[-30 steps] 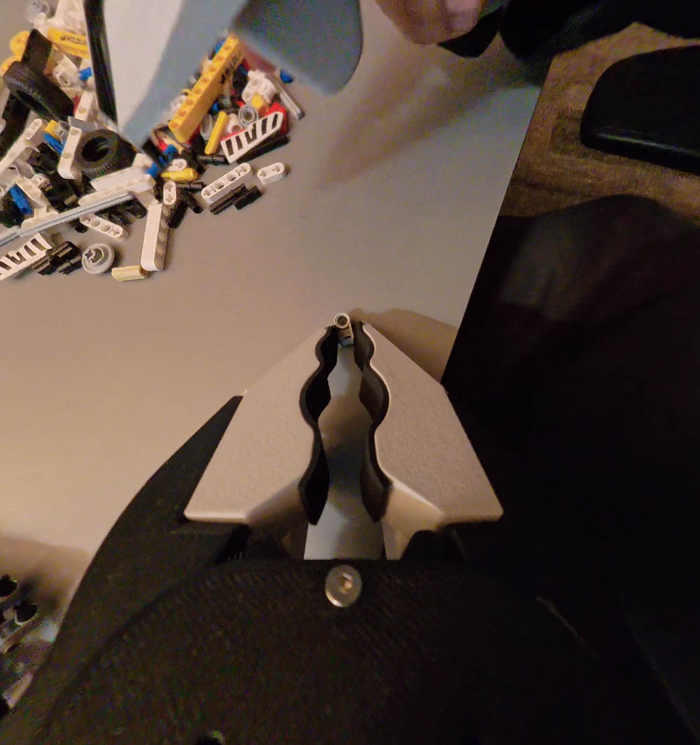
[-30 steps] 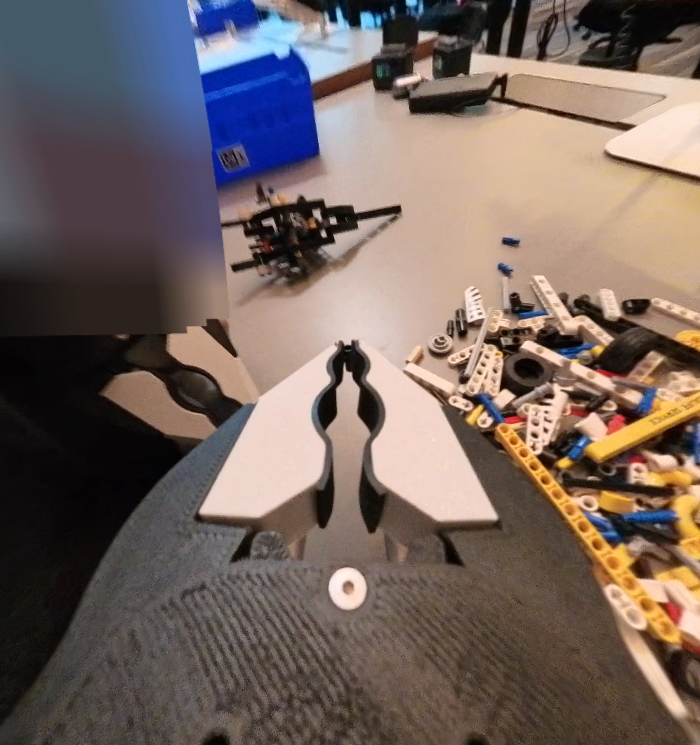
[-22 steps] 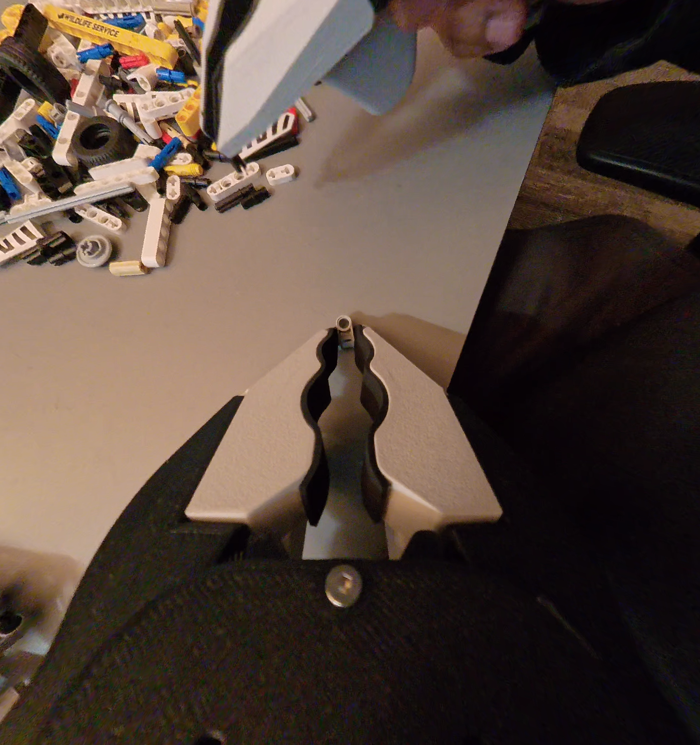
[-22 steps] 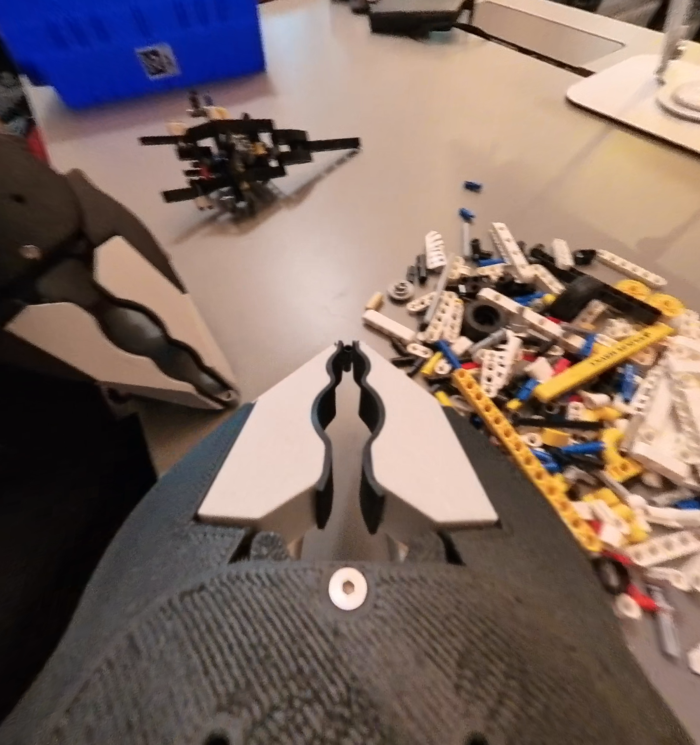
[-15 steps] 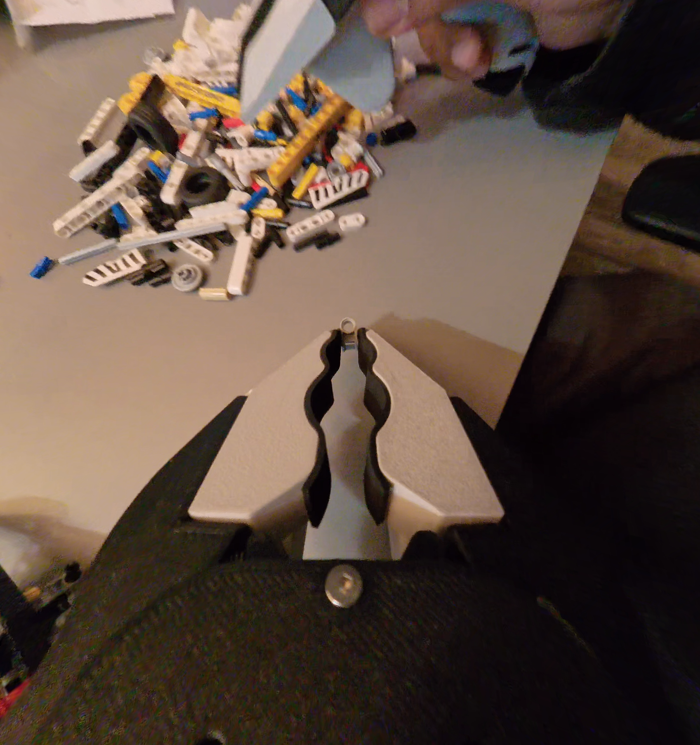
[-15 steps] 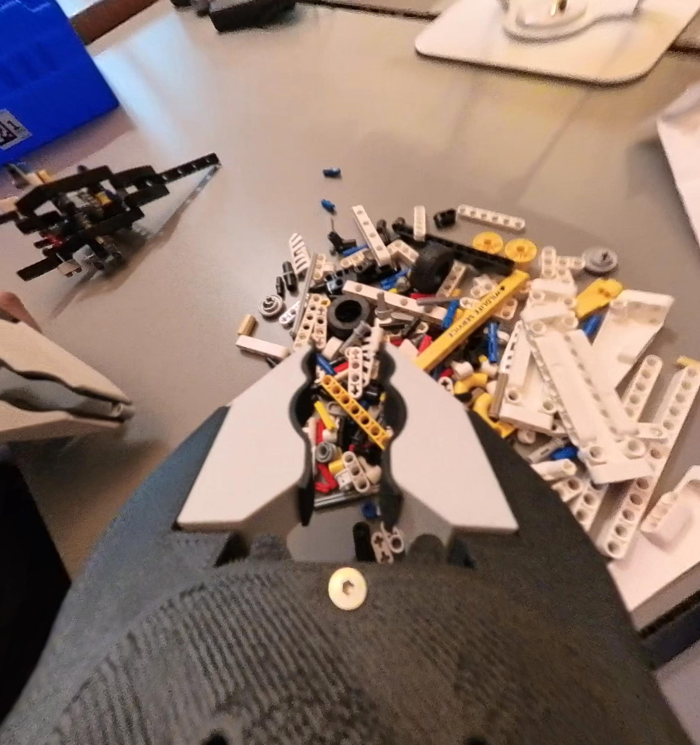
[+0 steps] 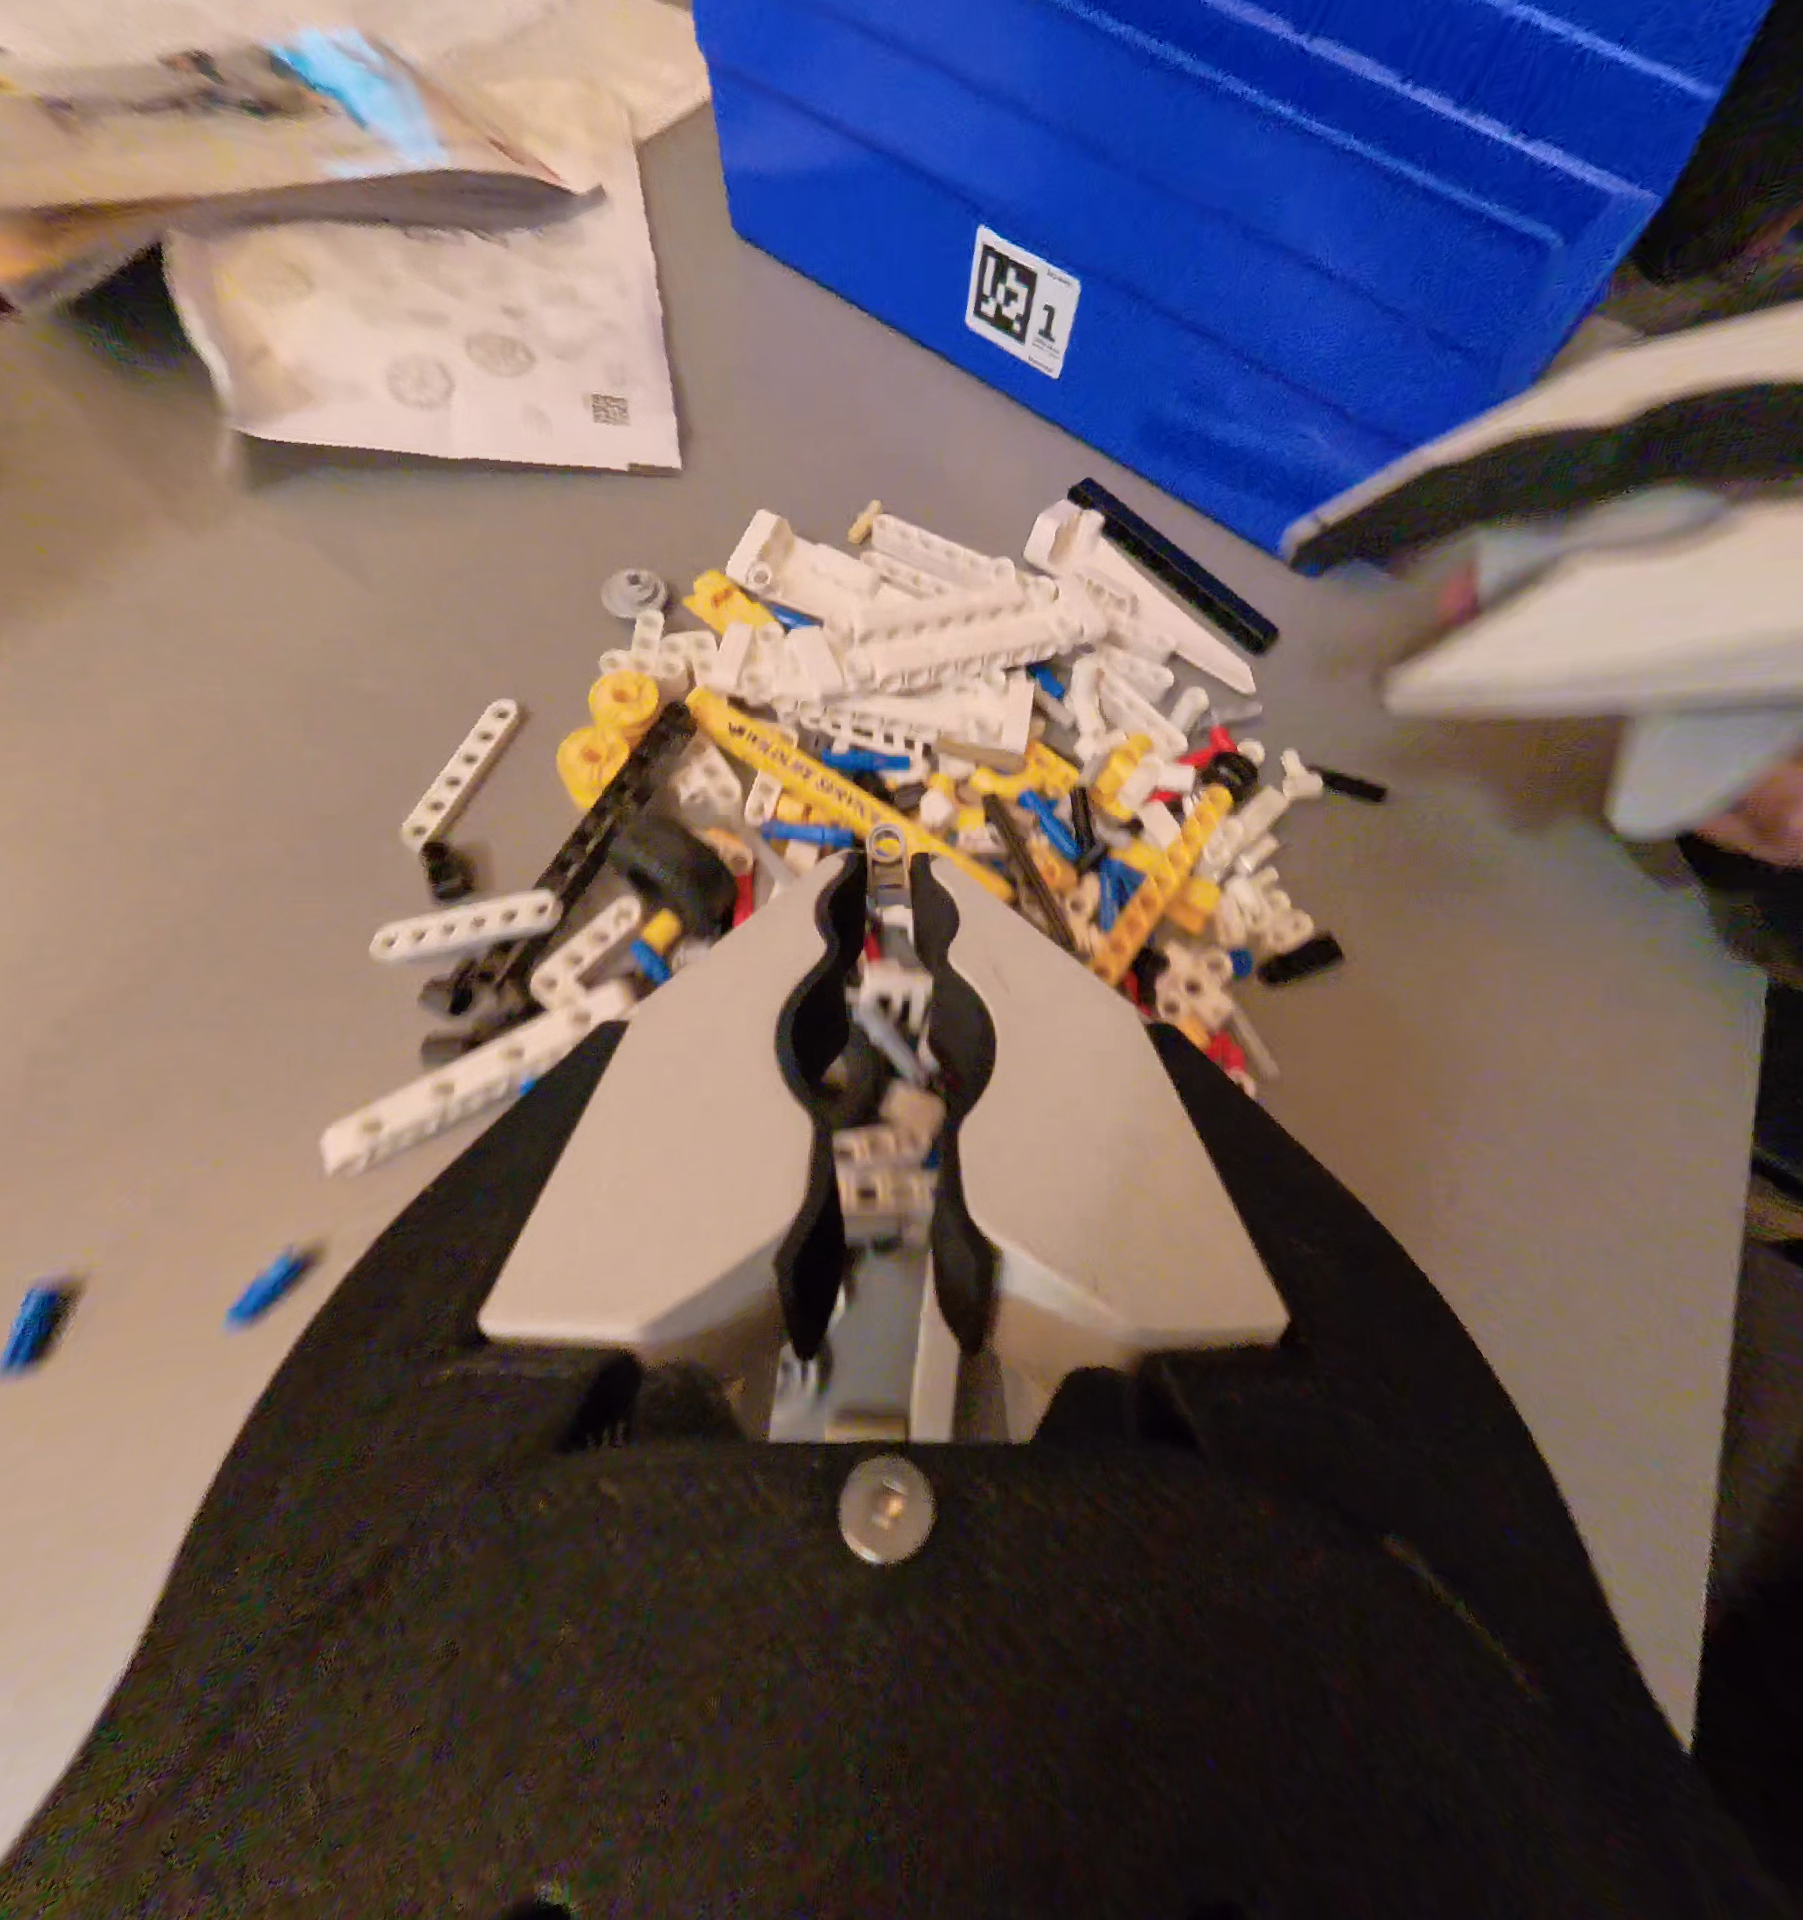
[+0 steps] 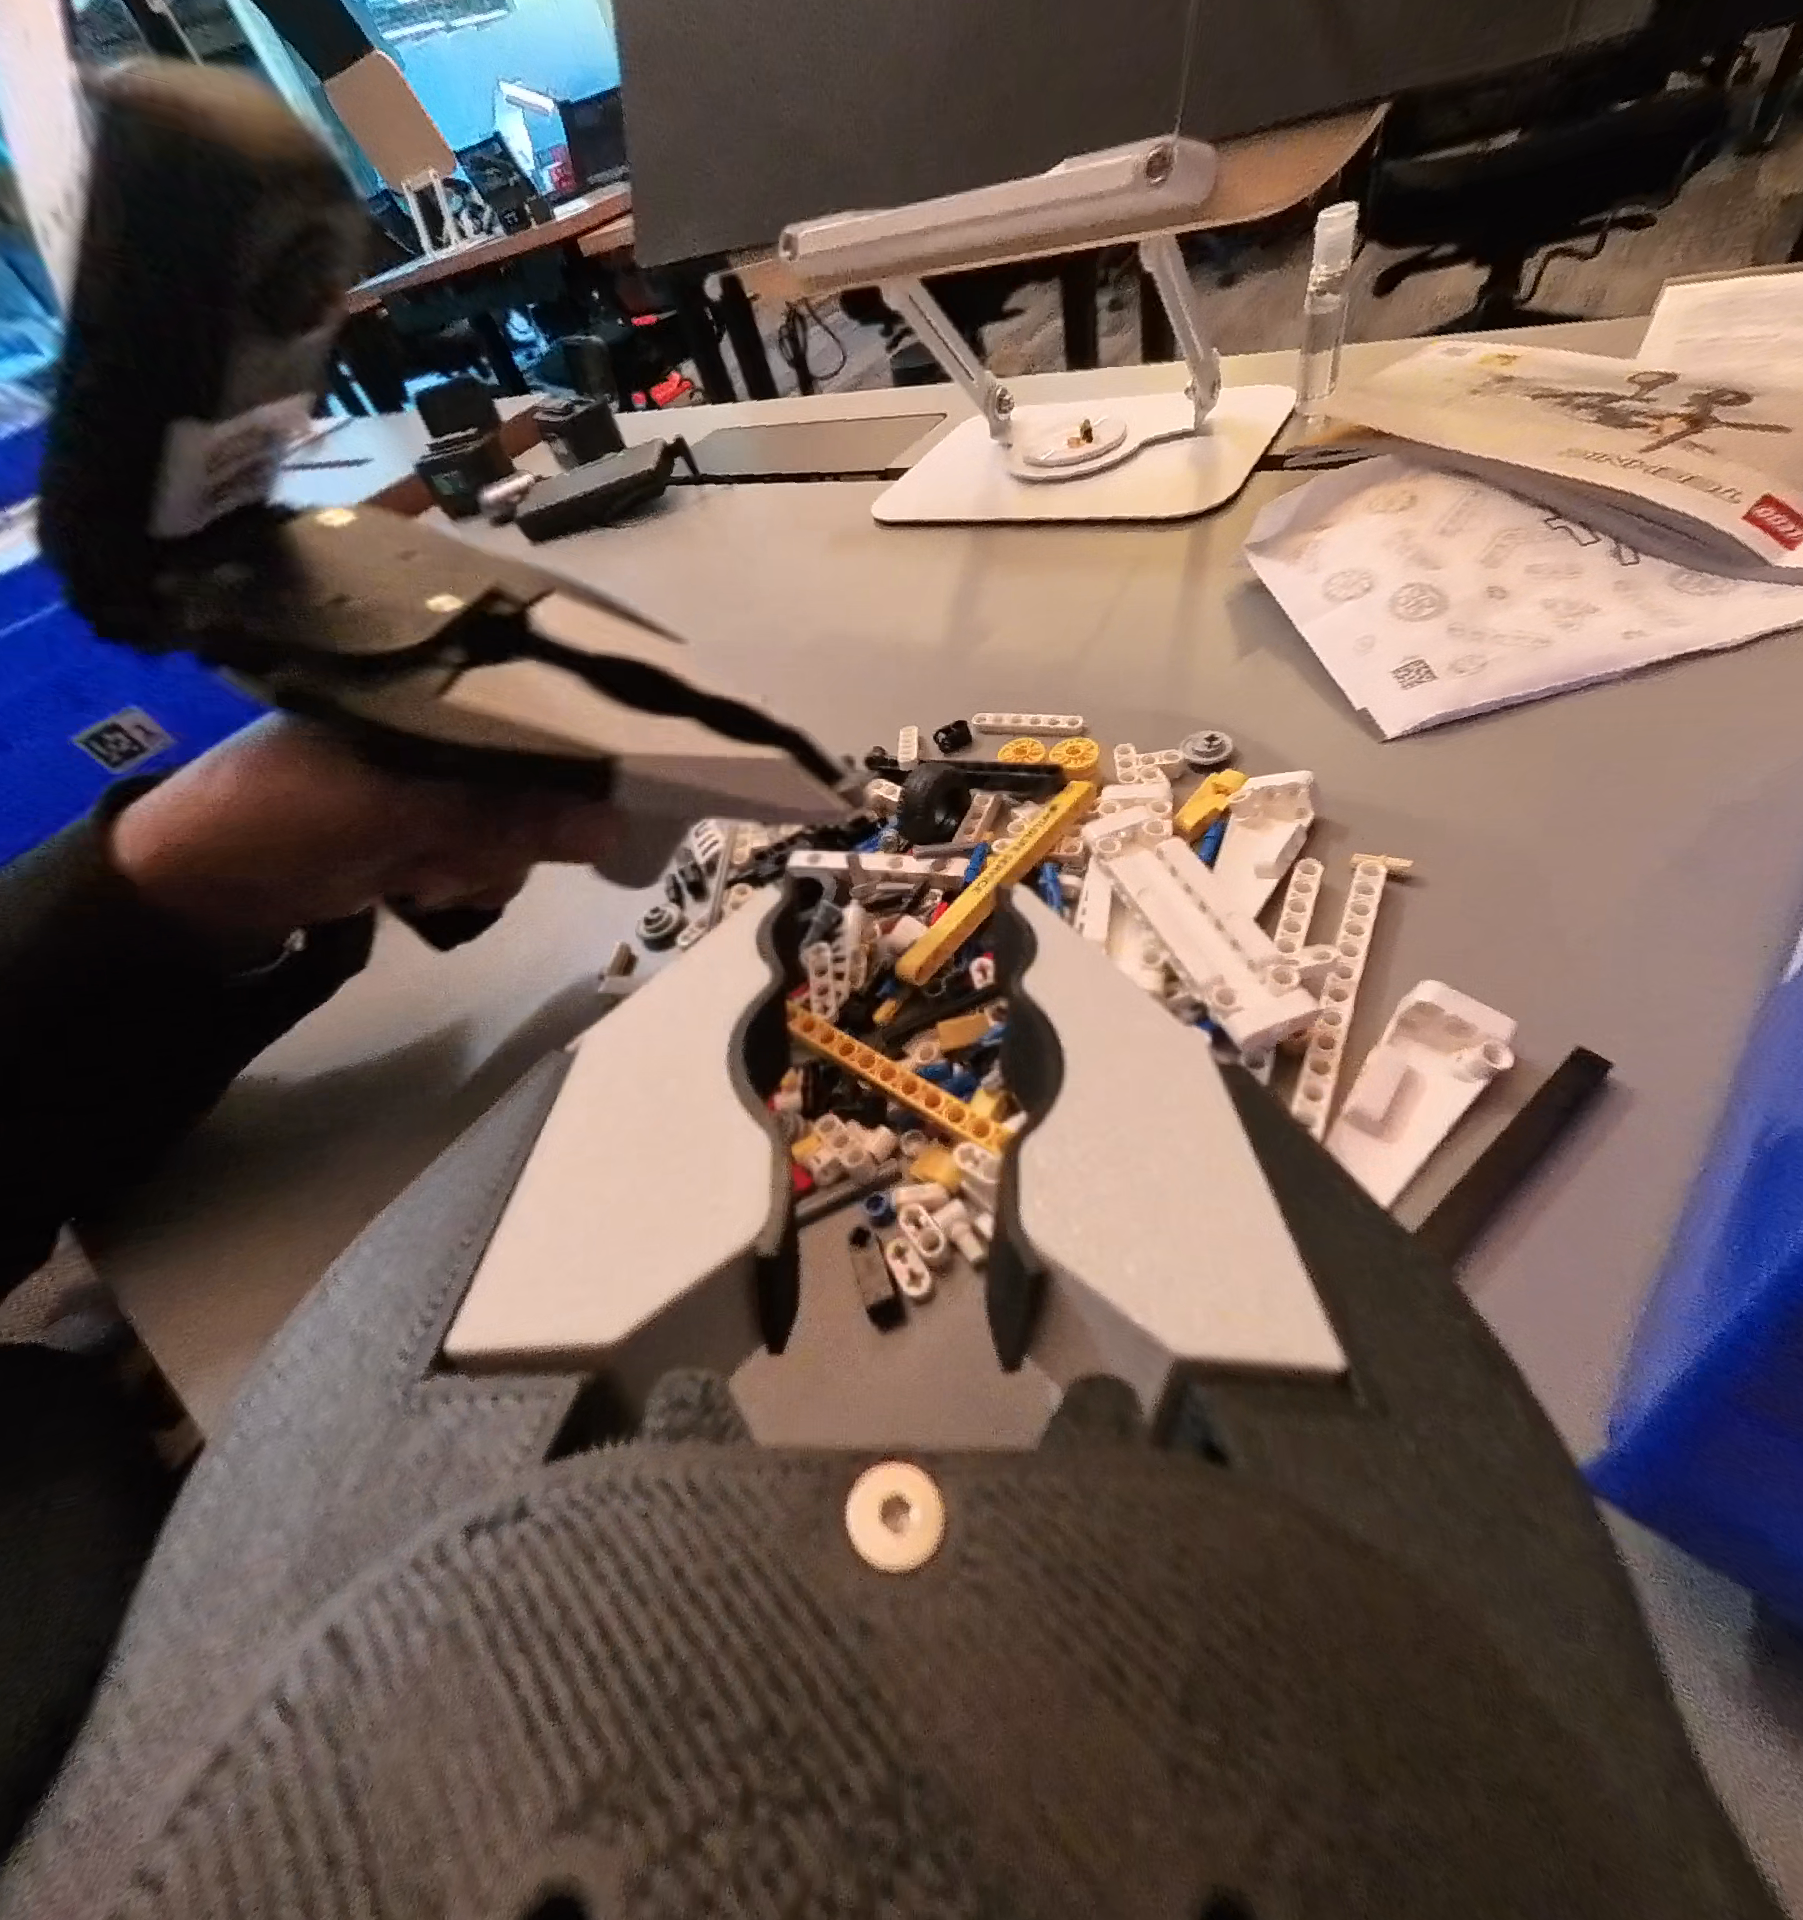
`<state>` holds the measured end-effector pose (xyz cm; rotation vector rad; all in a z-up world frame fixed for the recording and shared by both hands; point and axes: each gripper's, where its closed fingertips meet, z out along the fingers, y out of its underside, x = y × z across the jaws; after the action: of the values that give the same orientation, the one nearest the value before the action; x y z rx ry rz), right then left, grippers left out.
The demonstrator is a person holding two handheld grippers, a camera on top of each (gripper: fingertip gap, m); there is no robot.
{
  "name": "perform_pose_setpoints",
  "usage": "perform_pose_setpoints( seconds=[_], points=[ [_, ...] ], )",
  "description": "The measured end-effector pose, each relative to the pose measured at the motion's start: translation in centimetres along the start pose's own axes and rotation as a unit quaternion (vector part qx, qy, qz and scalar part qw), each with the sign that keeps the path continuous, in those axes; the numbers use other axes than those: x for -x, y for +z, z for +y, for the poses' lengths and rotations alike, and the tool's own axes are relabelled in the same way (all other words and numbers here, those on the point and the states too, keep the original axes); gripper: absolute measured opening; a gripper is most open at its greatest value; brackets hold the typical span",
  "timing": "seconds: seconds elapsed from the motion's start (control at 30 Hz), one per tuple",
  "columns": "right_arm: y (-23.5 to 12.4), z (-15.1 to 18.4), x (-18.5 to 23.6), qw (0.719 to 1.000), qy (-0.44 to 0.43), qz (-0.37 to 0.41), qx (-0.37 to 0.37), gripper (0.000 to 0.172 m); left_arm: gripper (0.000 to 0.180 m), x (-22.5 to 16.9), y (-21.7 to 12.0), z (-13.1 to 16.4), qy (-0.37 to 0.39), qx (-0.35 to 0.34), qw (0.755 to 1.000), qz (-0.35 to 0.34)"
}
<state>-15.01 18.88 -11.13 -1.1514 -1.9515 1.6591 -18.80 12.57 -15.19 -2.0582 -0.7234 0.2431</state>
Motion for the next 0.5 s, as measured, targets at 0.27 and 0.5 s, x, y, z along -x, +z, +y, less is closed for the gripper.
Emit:
perform_pose_setpoints(
  seconds=[0.27,0.5],
  points=[
    [-1.7,-0.4,0.7,0.998,-0.024,-0.006,-0.062,0.029,0.044,3.3,-2.5,-3.0,-0.04,-0.073,0.994,-0.068],
    [-4.6,-4.0,6.5,0.938,0.105,-0.251,-0.215,0.033,0.051,6.6,-22.2,-2.4,-0.118,-0.283,0.941,-0.142]
  ],
)
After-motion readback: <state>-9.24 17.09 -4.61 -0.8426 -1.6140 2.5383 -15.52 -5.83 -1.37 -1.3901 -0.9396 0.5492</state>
